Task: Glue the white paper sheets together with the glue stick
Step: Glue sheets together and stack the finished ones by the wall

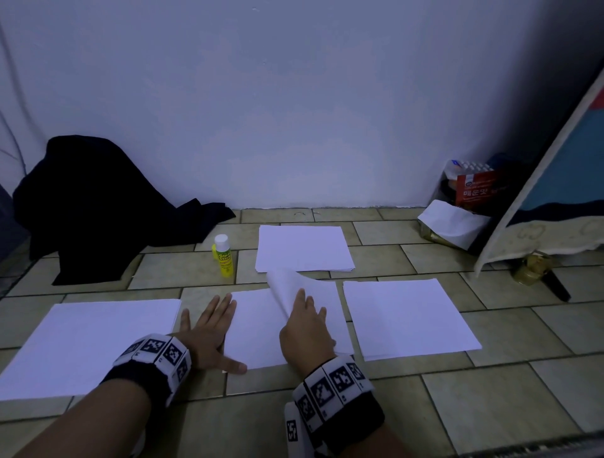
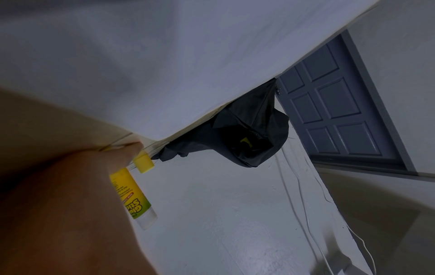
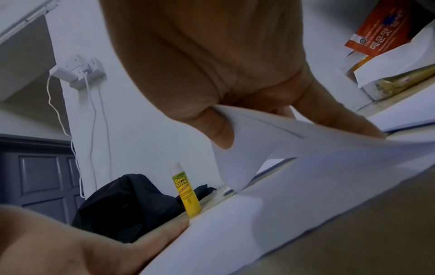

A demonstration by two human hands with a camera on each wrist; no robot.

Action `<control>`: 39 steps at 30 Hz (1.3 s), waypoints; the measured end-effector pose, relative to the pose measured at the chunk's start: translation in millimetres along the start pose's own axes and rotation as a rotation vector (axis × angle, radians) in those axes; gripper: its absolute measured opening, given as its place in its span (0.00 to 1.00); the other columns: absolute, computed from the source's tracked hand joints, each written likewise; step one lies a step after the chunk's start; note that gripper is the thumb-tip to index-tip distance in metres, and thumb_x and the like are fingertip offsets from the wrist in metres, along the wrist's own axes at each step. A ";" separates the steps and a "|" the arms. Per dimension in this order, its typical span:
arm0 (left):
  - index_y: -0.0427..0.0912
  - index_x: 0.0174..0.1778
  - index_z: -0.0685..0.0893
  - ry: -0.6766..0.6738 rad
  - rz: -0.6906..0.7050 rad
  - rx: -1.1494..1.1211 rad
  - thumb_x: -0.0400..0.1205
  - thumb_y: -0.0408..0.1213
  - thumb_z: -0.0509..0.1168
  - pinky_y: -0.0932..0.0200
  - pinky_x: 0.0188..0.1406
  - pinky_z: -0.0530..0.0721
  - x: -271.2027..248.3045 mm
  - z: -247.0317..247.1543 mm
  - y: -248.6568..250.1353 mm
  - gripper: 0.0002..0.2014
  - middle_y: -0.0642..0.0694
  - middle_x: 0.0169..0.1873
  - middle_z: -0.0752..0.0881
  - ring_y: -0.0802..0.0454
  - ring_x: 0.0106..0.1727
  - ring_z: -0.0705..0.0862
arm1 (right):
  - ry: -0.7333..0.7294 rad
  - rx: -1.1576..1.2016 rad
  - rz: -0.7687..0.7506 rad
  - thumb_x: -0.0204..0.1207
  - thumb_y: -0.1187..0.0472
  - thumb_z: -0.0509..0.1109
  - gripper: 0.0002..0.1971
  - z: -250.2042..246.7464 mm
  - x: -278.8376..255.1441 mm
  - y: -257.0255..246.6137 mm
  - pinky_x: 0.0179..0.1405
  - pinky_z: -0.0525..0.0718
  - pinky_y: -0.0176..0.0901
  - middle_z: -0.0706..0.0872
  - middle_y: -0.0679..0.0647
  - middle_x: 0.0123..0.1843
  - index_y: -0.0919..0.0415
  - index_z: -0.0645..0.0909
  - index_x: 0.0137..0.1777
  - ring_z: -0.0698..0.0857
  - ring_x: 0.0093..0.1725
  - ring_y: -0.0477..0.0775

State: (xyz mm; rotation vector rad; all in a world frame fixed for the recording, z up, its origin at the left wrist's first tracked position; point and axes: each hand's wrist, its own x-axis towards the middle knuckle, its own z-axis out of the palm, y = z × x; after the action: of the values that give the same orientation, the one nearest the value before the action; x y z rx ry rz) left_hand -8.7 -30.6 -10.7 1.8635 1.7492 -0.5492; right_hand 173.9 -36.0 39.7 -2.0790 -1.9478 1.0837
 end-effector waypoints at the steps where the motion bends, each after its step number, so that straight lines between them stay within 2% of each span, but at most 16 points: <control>1: 0.41 0.79 0.22 -0.006 0.001 0.004 0.53 0.86 0.55 0.28 0.76 0.32 0.4 -0.1 -0.6 0.75 0.48 0.78 0.21 0.49 0.80 0.23 | -0.003 0.000 -0.001 0.84 0.65 0.55 0.35 0.4 0.2 -0.2 0.74 0.59 0.75 0.46 0.52 0.86 0.55 0.39 0.85 0.43 0.84 0.64; 3: 0.41 0.79 0.22 -0.007 -0.002 0.005 0.53 0.85 0.55 0.28 0.76 0.32 0.8 0.1 -0.6 0.75 0.48 0.78 0.21 0.49 0.80 0.23 | -0.012 0.001 -0.003 0.84 0.65 0.55 0.35 1.3 1.2 0.0 0.74 0.59 0.75 0.46 0.52 0.86 0.54 0.39 0.85 0.44 0.84 0.64; 7: 0.40 0.79 0.23 0.018 -0.007 -0.007 0.71 0.71 0.65 0.29 0.76 0.32 -2.8 0.2 3.7 0.65 0.47 0.79 0.22 0.49 0.80 0.24 | -0.019 0.002 -0.005 0.84 0.65 0.55 0.35 2.5 1.7 0.6 0.75 0.58 0.75 0.46 0.52 0.86 0.54 0.39 0.85 0.45 0.84 0.64; 16: 0.40 0.79 0.23 0.017 -0.021 -0.021 0.72 0.70 0.65 0.29 0.76 0.32 -5.7 -0.9 5.6 0.64 0.47 0.78 0.21 0.48 0.80 0.24 | -0.021 -0.003 -0.005 0.85 0.63 0.58 0.35 6.9 1.4 0.4 0.75 0.60 0.74 0.49 0.53 0.86 0.54 0.41 0.85 0.47 0.84 0.65; 18: 0.40 0.79 0.23 0.012 -0.015 -0.009 0.68 0.75 0.63 0.29 0.76 0.32 -4.3 -0.6 3.9 0.67 0.47 0.78 0.21 0.48 0.80 0.23 | -0.035 0.002 -0.005 0.84 0.63 0.58 0.36 6.9 1.8 0.9 0.75 0.59 0.75 0.49 0.53 0.86 0.54 0.41 0.85 0.46 0.84 0.65; 21: 0.41 0.79 0.22 -0.004 0.006 -0.003 0.46 0.89 0.51 0.27 0.76 0.32 -0.2 -0.3 -0.7 0.78 0.49 0.77 0.20 0.49 0.80 0.23 | -0.021 -0.003 0.001 0.84 0.63 0.58 0.35 7.5 3.5 0.9 0.75 0.60 0.74 0.50 0.53 0.86 0.54 0.41 0.85 0.47 0.84 0.65; 22: 0.41 0.79 0.22 -0.002 0.008 -0.005 0.40 0.91 0.46 0.27 0.76 0.32 0.8 -0.3 -1.6 0.81 0.50 0.76 0.19 0.49 0.80 0.23 | -0.012 -0.007 0.004 0.84 0.63 0.58 0.35 7.9 3.8 0.8 0.75 0.61 0.74 0.51 0.53 0.85 0.54 0.41 0.85 0.48 0.84 0.65; 23: 0.41 0.79 0.22 -0.001 0.004 -0.006 0.39 0.91 0.45 0.28 0.76 0.32 1.3 -0.3 -1.9 0.81 0.51 0.75 0.18 0.49 0.80 0.23 | -0.006 -0.009 0.007 0.84 0.63 0.58 0.35 8.2 4.1 0.8 0.74 0.62 0.74 0.52 0.53 0.85 0.54 0.42 0.85 0.48 0.84 0.65; 24: 0.41 0.79 0.22 0.007 0.001 -0.006 0.45 0.90 0.50 0.28 0.76 0.32 2.8 1.2 -2.5 0.79 0.50 0.76 0.19 0.49 0.80 0.23 | -0.004 -0.010 0.008 0.84 0.63 0.58 0.35 8.6 4.3 0.8 0.74 0.62 0.74 0.52 0.53 0.85 0.54 0.42 0.85 0.49 0.84 0.65; 25: 0.41 0.79 0.22 0.015 -0.001 -0.002 0.55 0.85 0.56 0.28 0.76 0.32 1.9 1.7 -1.1 0.74 0.49 0.77 0.20 0.49 0.80 0.23 | -0.003 -0.011 0.010 0.84 0.62 0.58 0.35 8.7 4.4 0.9 0.74 0.62 0.75 0.52 0.53 0.85 0.54 0.42 0.85 0.49 0.84 0.64; 26: 0.41 0.79 0.23 0.020 -0.001 -0.002 0.61 0.81 0.60 0.28 0.76 0.33 2.0 2.5 -0.6 0.71 0.48 0.78 0.21 0.49 0.80 0.24 | -0.001 -0.013 0.011 0.85 0.62 0.58 0.35 8.7 4.4 1.2 0.74 0.62 0.75 0.52 0.53 0.85 0.54 0.42 0.85 0.49 0.84 0.64; 28: 0.41 0.79 0.23 0.015 -0.004 0.002 0.61 0.81 0.60 0.28 0.77 0.33 1.1 2.1 0.2 0.71 0.48 0.79 0.21 0.49 0.80 0.24 | -0.005 -0.012 0.010 0.84 0.62 0.58 0.35 8.7 4.9 2.1 0.75 0.61 0.75 0.52 0.53 0.85 0.54 0.42 0.85 0.49 0.84 0.65; 32: 0.40 0.79 0.23 0.021 -0.008 -0.011 0.72 0.70 0.64 0.29 0.77 0.33 -0.4 1.4 2.3 0.64 0.47 0.79 0.21 0.48 0.80 0.24 | -0.013 -0.008 -0.002 0.84 0.62 0.57 0.34 9.7 6.8 3.7 0.74 0.62 0.75 0.54 0.55 0.85 0.56 0.42 0.85 0.51 0.83 0.66; 36: 0.41 0.79 0.22 -0.002 -0.006 0.001 0.61 0.81 0.60 0.29 0.76 0.32 -0.1 0.4 1.0 0.71 0.48 0.78 0.21 0.49 0.80 0.23 | -0.012 0.010 0.032 0.84 0.61 0.55 0.33 11.6 8.6 4.1 0.74 0.61 0.75 0.57 0.56 0.83 0.55 0.44 0.85 0.52 0.82 0.68; 39: 0.41 0.79 0.23 0.010 -0.008 -0.009 0.71 0.71 0.64 0.30 0.76 0.32 -2.1 1.1 2.8 0.64 0.48 0.79 0.21 0.49 0.80 0.23 | -0.010 0.020 0.073 0.84 0.60 0.54 0.32 11.8 9.5 4.2 0.75 0.61 0.74 0.60 0.58 0.81 0.55 0.45 0.84 0.53 0.82 0.68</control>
State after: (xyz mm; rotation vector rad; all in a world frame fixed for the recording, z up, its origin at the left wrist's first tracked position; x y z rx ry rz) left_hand -6.1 -33.0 -10.0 1.8566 1.7634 -0.5353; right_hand 170.4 -32.8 24.7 -2.1536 -1.8717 1.1249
